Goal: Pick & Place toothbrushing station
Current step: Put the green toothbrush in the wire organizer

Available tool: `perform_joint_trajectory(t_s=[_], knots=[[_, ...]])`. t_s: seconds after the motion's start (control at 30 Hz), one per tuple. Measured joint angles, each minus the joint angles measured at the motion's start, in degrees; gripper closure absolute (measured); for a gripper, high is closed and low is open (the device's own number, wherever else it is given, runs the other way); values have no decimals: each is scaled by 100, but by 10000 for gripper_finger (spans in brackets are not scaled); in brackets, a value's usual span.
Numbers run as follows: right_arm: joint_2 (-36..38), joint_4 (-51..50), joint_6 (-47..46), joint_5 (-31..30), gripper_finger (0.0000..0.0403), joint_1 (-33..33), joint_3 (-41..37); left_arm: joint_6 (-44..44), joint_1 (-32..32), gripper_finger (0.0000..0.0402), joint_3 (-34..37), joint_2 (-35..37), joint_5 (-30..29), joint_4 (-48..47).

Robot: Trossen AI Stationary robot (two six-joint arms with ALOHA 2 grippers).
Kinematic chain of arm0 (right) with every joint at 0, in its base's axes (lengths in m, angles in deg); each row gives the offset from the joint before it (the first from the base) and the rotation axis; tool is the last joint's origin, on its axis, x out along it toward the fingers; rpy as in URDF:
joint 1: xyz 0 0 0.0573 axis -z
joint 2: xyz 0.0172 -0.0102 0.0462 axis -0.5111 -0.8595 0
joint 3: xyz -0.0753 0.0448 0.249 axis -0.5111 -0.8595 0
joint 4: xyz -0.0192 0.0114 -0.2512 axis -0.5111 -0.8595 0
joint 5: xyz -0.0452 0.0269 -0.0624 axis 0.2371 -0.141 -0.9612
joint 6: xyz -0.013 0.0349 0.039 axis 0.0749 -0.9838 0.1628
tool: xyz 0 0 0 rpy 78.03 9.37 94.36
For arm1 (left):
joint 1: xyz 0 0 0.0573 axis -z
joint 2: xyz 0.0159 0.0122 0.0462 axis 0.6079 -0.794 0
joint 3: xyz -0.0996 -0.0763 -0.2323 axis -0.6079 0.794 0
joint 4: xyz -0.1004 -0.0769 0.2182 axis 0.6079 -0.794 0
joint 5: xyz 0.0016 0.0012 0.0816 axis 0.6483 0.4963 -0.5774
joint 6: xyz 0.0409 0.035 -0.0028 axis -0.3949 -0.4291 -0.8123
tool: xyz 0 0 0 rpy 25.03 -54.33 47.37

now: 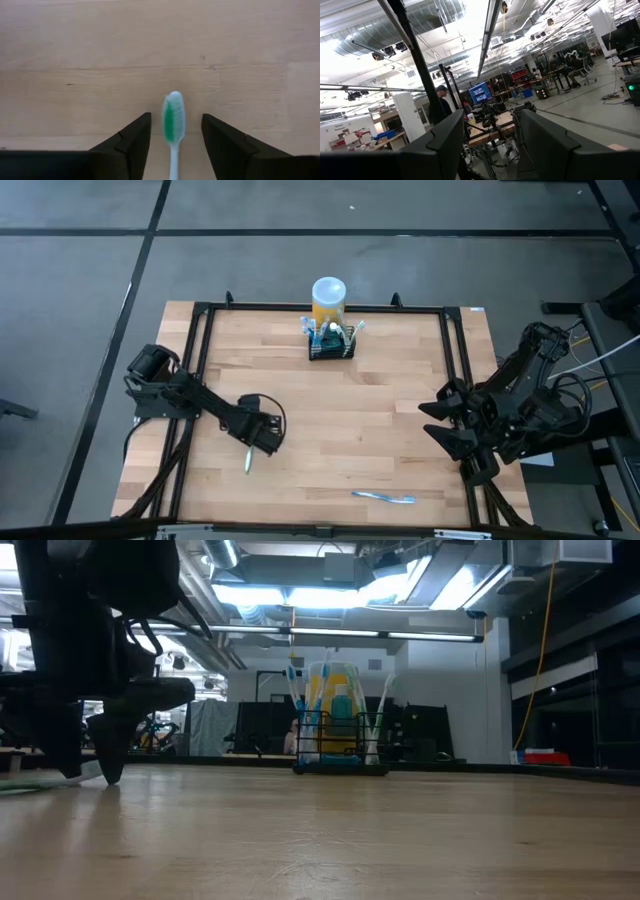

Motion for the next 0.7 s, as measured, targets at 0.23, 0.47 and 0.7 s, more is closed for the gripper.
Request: perform_joint_trajectory(t_s=[0.23, 0.47, 0.7], knots=[[0, 0, 2, -17, 202, 0, 0, -332, -147, 303, -2, 0, 36, 84], [0, 0, 4, -17, 202, 0, 0, -451, -229, 386, 4, -4, 30, 109], [0, 0, 24, -17, 202, 0, 0, -525, -224, 386, -58, -23, -356, 103]])
